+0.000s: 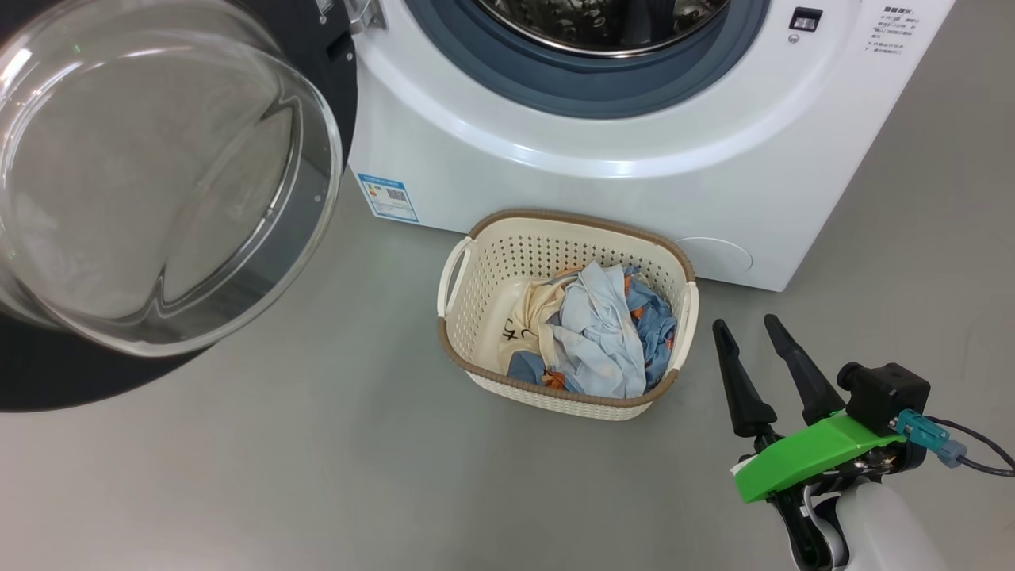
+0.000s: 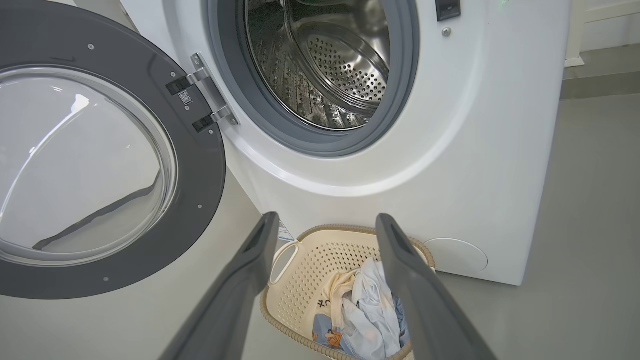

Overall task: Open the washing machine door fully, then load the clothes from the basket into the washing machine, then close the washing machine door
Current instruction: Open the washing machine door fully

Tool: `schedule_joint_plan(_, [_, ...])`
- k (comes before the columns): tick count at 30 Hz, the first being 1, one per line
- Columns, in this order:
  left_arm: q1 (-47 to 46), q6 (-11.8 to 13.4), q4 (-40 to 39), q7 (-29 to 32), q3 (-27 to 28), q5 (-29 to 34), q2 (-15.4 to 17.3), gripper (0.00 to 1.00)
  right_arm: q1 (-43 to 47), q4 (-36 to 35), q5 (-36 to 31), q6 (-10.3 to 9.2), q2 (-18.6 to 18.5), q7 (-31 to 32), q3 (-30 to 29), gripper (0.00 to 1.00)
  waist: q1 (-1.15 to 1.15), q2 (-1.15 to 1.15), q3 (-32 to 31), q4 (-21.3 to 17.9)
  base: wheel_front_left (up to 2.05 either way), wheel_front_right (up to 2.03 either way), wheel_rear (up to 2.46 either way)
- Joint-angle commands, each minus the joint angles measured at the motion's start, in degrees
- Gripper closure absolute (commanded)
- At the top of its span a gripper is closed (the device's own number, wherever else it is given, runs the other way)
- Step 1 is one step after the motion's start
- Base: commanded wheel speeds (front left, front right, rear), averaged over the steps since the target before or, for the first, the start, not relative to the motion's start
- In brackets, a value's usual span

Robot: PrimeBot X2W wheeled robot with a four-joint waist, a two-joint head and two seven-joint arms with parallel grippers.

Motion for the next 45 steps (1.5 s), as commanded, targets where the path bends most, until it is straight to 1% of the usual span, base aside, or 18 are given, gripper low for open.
schedule_joint_plan(1, [-2.3,0.1,-0.4,-0.6,1.8,0.6,4.5,1.0,-1.1,-1.2,0.0,0.14,0.7,-0.7,1.5,0.0,0.0,0.0,-0.1,-0.1,0.0,0.0,0.0])
schedule_joint_plan(10, [-3.1,-0.9,2.8,-2.7,-0.3,1.0,4.0,1.0,-0.2,-1.1,0.1,0.14,0.8,-0.7,1.3,0.0,0.0,0.0,-1.4,0.0,0.0,0.0,0.0])
schedule_joint_plan(18, [-1.7,-1.1,2.2,-3.9,-1.5,1.3,3.2,1.0,0.5,-1.1,0.3,0.14,0.7,-0.7,1.4,0.0,0.0,0.0,-2.4,0.1,0.0,0.0,0.0])
schedule_joint_plan(24, [1.2,-1.2,-1.0,-4.5,-1.1,0.8,2.0,1.0,1.2,-1.1,0.6,0.14,0.3,-0.7,1.2,0.0,0.0,0.0,-3.6,0.1,0.0,0.0,0.0])
schedule_joint_plan(25, [1.8,-1.1,-1.8,-4.5,-1.0,0.8,1.7,0.89,1.3,-1.1,0.6,0.14,0.2,-0.7,1.2,0.0,0.0,0.0,-3.8,0.1,0.0,0.0,0.0])
schedule_joint_plan(26, [2.6,-1.0,-2.7,-4.5,-0.9,0.8,1.4,0.65,1.5,-1.1,0.7,0.14,0.1,-0.7,1.2,0.0,0.0,0.0,-4.0,0.1,0.0,0.0,0.0])
schedule_joint_plan(28, [4.0,-0.9,-4.7,-4.6,-0.7,0.8,0.9,0.0,1.7,-1.2,0.7,0.14,-0.1,-0.7,1.1,0.0,0.0,0.0,-4.3,0.1,0.0,0.0,0.0])
schedule_joint_plan(35, [9.5,0.6,-14.3,-4.7,0.0,0.8,-2.0,0.0,2.1,-1.3,0.5,0.14,-1.1,-0.7,1.2,0.0,0.0,0.0,-5.1,0.0,0.0,0.0,0.0])
schedule_joint_plan(41, [14.6,2.1,-22.8,-4.7,0.1,1.1,-4.4,0.0,2.5,-1.1,0.5,0.14,-1.8,-0.7,1.7,0.0,0.0,0.0,-6.1,-1.6,0.0,0.0,0.0])
schedule_joint_plan(42, [14.6,2.1,-22.8,-4.7,0.1,1.1,-4.4,0.0,2.5,-1.1,0.5,0.14,-1.8,-0.7,1.7,0.0,0.0,0.0,-6.1,-1.6,0.0,0.0,0.0])
schedule_joint_plan(45, [17.2,2.7,-26.2,-4.7,0.1,0.9,-5.7,0.0,2.8,-1.3,0.5,0.14,-2.0,-0.7,2.1,0.0,0.0,0.0,-6.9,-3.1,0.0,0.0,0.0])
